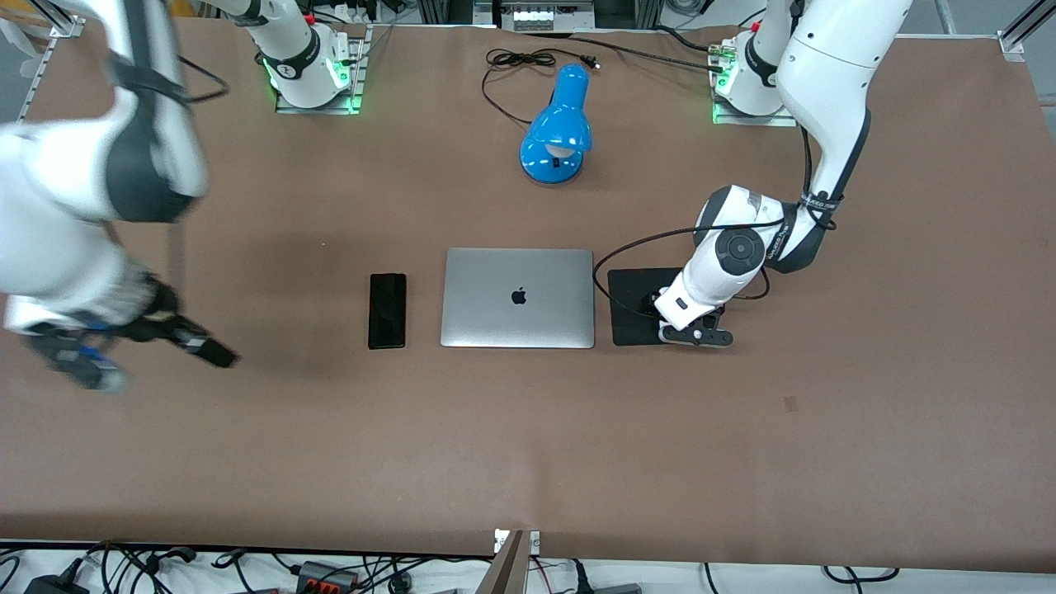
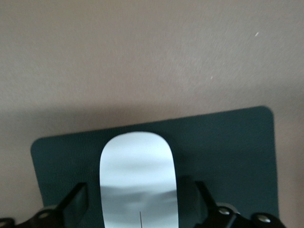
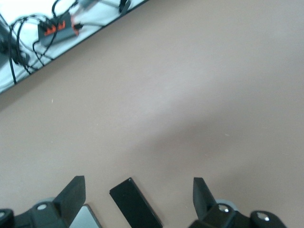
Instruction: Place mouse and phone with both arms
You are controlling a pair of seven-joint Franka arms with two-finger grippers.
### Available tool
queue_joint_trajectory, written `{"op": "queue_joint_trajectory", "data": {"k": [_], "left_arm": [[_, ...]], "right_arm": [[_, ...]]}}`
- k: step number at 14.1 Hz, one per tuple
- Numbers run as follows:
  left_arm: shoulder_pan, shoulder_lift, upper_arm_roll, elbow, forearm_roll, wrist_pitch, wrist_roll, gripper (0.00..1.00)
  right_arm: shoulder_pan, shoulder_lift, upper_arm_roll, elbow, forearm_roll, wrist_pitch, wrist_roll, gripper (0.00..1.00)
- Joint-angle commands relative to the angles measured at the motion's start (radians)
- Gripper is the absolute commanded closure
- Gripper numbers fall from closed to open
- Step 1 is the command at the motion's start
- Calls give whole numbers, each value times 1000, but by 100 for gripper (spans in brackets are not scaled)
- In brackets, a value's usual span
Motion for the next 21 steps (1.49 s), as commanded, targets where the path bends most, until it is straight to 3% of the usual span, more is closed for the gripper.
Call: {"op": "queue_joint_trajectory", "data": {"k": [1,4,6,10,11,12,13,15,18,21], "left_arm": [[-1,-91,9,-6,-4,-40,-6,0],[39,-194,32,84,-4,-201,18,0],[80,-225,32,220,1,-415,40,0],[178,-266,34,495,9,-917,309,0],[209,-281,32,521,9,-997,345,0],[243,-310,22,532,3,-1051,372,0],[257,-355,17,522,-4,-1056,373,0],[243,-391,11,505,16,-1071,362,0],[264,-386,25,511,27,-1080,365,0],[257,-371,23,560,52,-1080,368,0]], "right_arm": [[3,-52,-24,77,-31,-189,25,0],[-20,-111,-55,63,-71,-293,-59,0],[-25,-132,-64,62,-74,-342,-72,0],[-53,-172,-72,29,-74,-367,-202,0],[-93,-181,-25,8,-82,-358,-207,0],[-183,-183,74,8,-102,-351,-220,0],[-325,-185,212,11,-129,-349,-227,0],[-466,-212,426,-15,-195,-344,-248,0],[-469,-295,454,-148,-237,-253,-247,0],[-471,-287,457,-149,-229,-235,-238,0]]}}
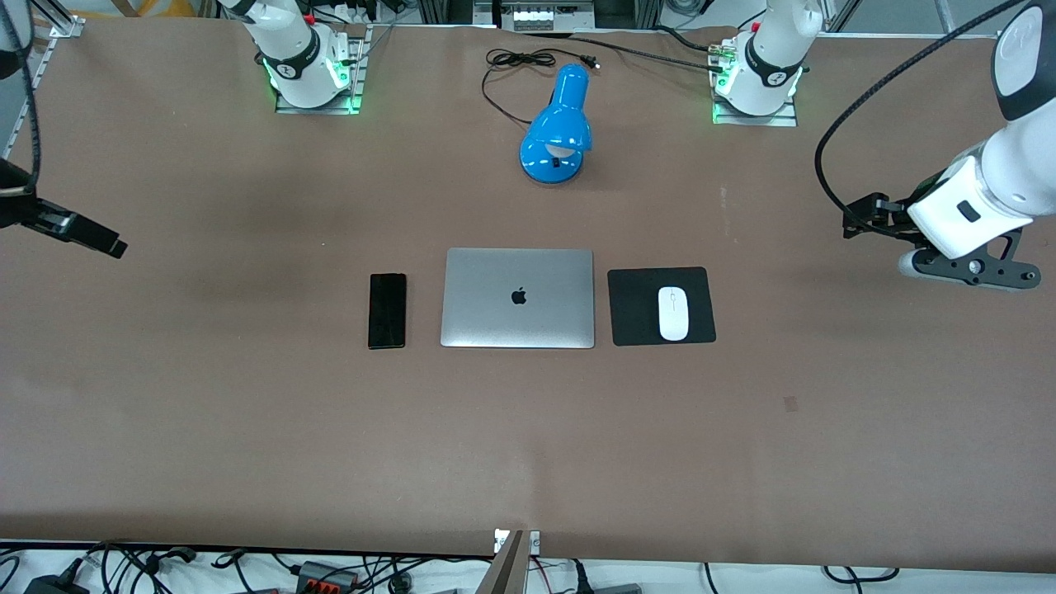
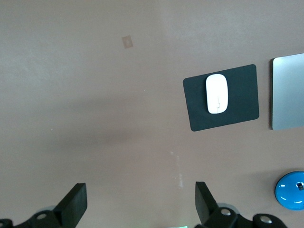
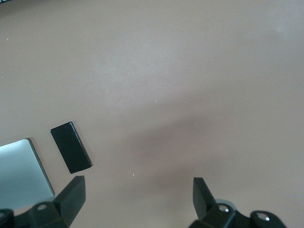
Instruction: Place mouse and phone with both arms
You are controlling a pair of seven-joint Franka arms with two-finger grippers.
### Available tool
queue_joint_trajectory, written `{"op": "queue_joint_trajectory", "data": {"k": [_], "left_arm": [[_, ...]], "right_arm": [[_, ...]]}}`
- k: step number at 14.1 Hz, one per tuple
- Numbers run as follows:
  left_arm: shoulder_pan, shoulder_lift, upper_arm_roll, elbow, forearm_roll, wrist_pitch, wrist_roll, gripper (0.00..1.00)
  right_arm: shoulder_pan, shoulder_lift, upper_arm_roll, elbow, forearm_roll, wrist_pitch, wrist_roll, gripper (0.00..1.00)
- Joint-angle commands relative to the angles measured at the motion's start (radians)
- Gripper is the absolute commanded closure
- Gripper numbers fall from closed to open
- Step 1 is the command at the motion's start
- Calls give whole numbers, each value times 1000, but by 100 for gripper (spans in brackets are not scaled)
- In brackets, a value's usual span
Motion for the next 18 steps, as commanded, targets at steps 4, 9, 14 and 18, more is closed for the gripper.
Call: {"op": "queue_joint_trajectory", "data": {"k": [4,9,14,18], "left_arm": [[35,6,-4,66,26,13,9,0],[38,-198,4,-231,3,225,-125,0],[75,-266,-7,-341,-68,288,-119,0],[56,-253,-25,-319,-33,269,-134,0]], "right_arm": [[-21,-20,17,-40,-17,18,-22,0],[-24,-21,16,-41,-18,-17,-177,0],[-27,-23,13,-40,-18,-26,-182,0],[-29,-21,10,-38,-15,-26,-180,0]]}}
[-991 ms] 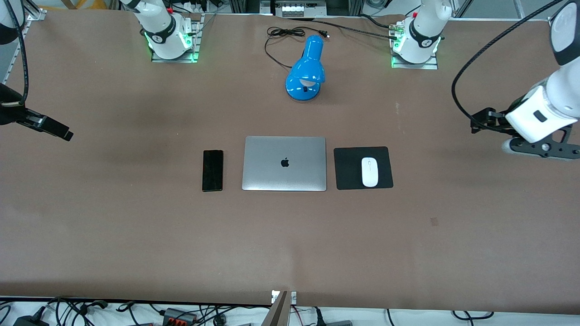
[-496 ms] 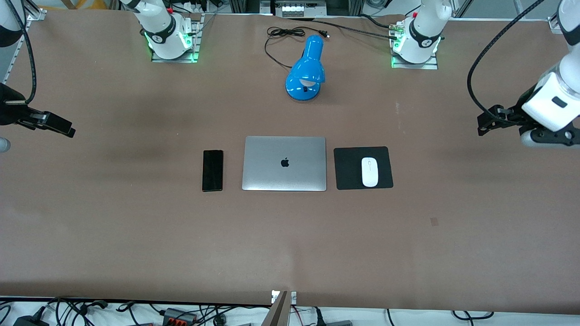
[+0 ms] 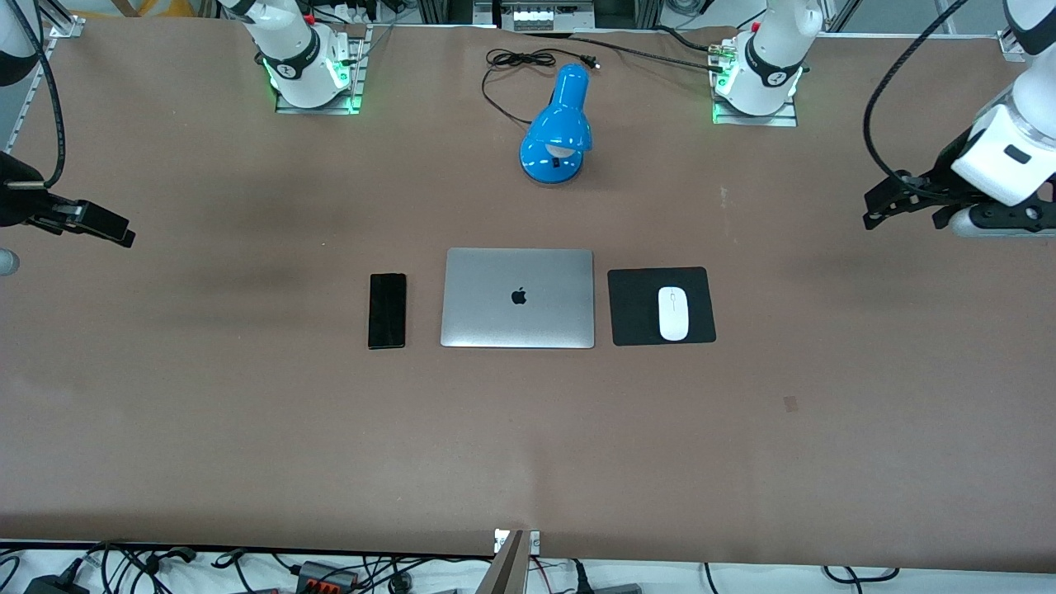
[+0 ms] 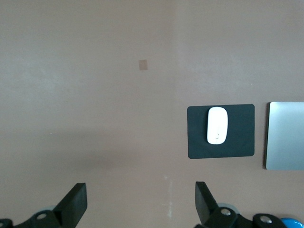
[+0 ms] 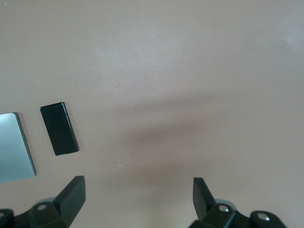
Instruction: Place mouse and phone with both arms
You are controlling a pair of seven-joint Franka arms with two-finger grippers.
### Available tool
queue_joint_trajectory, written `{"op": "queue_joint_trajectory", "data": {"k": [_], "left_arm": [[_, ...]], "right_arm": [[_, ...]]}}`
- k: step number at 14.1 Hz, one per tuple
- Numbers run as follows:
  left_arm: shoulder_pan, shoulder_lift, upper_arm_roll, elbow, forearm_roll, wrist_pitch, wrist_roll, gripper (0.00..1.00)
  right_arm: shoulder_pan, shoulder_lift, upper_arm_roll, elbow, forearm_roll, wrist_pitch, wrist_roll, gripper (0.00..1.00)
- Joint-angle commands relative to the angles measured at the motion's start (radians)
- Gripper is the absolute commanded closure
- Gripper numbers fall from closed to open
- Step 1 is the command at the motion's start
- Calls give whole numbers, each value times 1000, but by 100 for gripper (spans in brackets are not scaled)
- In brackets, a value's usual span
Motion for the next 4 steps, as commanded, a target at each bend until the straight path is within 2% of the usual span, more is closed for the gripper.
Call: {"op": "queue_joint_trajectory", "data": {"k": [1,4], "left_arm": [[-2,-11,-12,-2,13,2,-11,0],[-2,-4,-12,12,14,-4,-9,0]], "right_arm": [[-13,-17,10,-14,-12,-7,-20,0],[-13,-18,10,-14,-11,-9,-22,0]]}}
